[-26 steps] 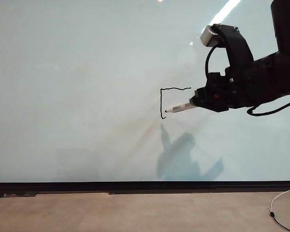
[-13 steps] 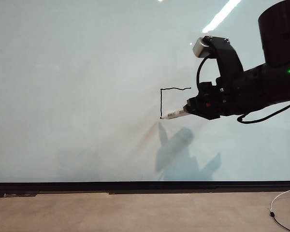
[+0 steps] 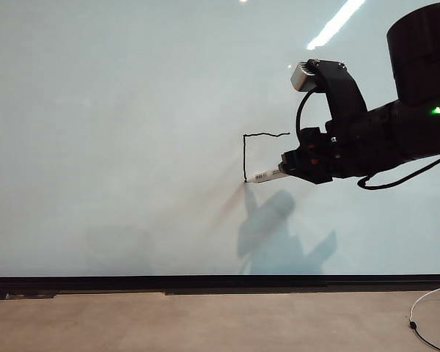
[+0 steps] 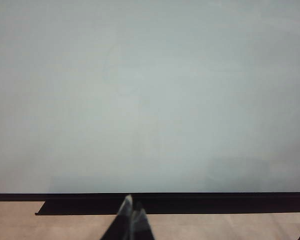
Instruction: Pick up the pen on the shelf to the right of the whiteboard and draw a rectangle.
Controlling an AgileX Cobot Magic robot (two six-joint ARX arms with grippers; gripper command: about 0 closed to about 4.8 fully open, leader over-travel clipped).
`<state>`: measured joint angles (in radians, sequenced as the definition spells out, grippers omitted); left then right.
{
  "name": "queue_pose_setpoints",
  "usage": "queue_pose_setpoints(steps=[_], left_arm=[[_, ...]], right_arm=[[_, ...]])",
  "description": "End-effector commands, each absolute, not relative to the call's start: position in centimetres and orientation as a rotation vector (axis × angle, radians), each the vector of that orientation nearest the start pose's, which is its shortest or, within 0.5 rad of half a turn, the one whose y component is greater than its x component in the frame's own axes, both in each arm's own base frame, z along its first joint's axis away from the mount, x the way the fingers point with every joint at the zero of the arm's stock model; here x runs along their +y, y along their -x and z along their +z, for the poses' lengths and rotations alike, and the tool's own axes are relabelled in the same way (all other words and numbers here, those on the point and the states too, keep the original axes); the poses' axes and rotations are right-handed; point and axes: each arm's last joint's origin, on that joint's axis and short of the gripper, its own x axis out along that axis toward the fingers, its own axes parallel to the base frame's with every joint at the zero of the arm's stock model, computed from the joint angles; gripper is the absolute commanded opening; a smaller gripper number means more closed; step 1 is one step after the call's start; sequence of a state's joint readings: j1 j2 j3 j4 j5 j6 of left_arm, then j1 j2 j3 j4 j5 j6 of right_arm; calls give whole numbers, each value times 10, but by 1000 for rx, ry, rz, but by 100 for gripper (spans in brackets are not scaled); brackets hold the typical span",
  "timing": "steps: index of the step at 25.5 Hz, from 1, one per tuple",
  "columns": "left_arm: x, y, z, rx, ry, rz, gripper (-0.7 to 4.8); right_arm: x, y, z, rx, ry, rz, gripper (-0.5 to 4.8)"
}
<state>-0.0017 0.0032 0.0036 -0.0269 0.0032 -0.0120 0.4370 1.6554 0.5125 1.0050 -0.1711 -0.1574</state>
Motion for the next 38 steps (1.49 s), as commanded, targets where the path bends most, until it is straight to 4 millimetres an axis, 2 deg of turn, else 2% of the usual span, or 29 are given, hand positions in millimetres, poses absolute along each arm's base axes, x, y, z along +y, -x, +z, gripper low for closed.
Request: queue_pose_setpoints(steps=[1,15,38], left_arm=[[0,-98,163,18,8,-5,-4],[0,-98,163,18,8,-5,-4],[0,-98,163,18,8,-5,-4]], right_arm=[[129,-265,159,69,163,599,-5],[127,-264,159,54,162,573,-5],[103,-258,159,43,153,471,-5]])
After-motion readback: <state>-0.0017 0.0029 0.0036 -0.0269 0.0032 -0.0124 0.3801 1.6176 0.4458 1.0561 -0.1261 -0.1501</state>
